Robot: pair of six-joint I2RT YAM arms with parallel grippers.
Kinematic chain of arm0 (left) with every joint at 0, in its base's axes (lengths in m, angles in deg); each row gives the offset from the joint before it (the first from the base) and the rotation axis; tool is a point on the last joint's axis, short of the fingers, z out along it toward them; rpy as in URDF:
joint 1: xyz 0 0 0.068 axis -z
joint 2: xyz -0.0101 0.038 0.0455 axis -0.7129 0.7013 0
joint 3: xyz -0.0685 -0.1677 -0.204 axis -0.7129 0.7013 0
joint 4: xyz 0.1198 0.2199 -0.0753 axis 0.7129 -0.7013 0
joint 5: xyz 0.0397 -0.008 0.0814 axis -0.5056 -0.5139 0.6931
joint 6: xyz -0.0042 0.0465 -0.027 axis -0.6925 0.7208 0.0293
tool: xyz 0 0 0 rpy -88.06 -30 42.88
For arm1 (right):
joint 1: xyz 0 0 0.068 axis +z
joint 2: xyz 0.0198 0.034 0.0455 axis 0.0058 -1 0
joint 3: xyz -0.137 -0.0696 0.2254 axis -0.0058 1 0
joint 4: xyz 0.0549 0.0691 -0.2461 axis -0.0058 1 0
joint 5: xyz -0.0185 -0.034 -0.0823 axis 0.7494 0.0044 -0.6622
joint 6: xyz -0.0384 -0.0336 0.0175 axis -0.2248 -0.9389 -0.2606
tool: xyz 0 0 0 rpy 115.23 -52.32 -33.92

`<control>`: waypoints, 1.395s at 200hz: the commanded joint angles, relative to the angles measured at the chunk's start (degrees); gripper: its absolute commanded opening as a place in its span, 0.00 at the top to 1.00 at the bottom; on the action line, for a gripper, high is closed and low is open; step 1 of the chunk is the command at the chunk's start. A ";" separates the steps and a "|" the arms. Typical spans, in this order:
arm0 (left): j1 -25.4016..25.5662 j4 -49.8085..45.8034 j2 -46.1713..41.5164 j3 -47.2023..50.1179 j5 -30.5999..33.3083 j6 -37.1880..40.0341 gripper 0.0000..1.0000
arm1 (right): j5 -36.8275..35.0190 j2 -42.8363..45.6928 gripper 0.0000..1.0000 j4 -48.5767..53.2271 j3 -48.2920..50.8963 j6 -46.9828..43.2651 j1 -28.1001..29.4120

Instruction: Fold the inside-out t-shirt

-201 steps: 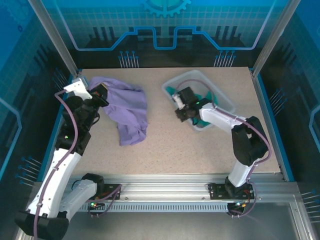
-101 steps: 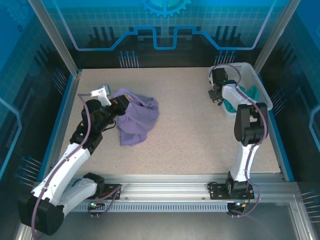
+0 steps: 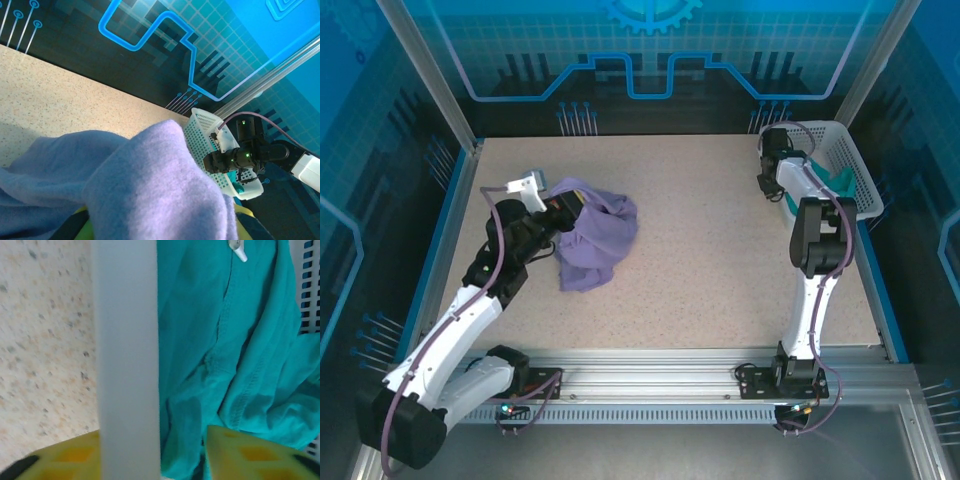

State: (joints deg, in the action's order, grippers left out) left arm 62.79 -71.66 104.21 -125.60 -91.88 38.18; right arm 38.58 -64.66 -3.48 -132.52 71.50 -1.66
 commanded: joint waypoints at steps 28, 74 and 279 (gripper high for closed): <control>3.77 -0.17 2.72 -4.92 -2.22 3.40 0.82 | 3.90 14.80 0.26 0.31 1.97 1.31 7.57; 6.60 0.29 3.52 -7.55 -2.86 4.46 0.81 | 26.13 34.29 0.24 -15.33 24.79 5.82 23.32; 7.15 -7.22 -4.90 -4.09 7.97 9.58 0.79 | 43.87 16.54 1.00 -32.39 18.97 2.06 34.12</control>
State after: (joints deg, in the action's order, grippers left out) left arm 69.65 -78.57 100.67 -130.23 -90.24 45.13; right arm 86.32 -56.07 -38.28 -116.41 74.35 33.36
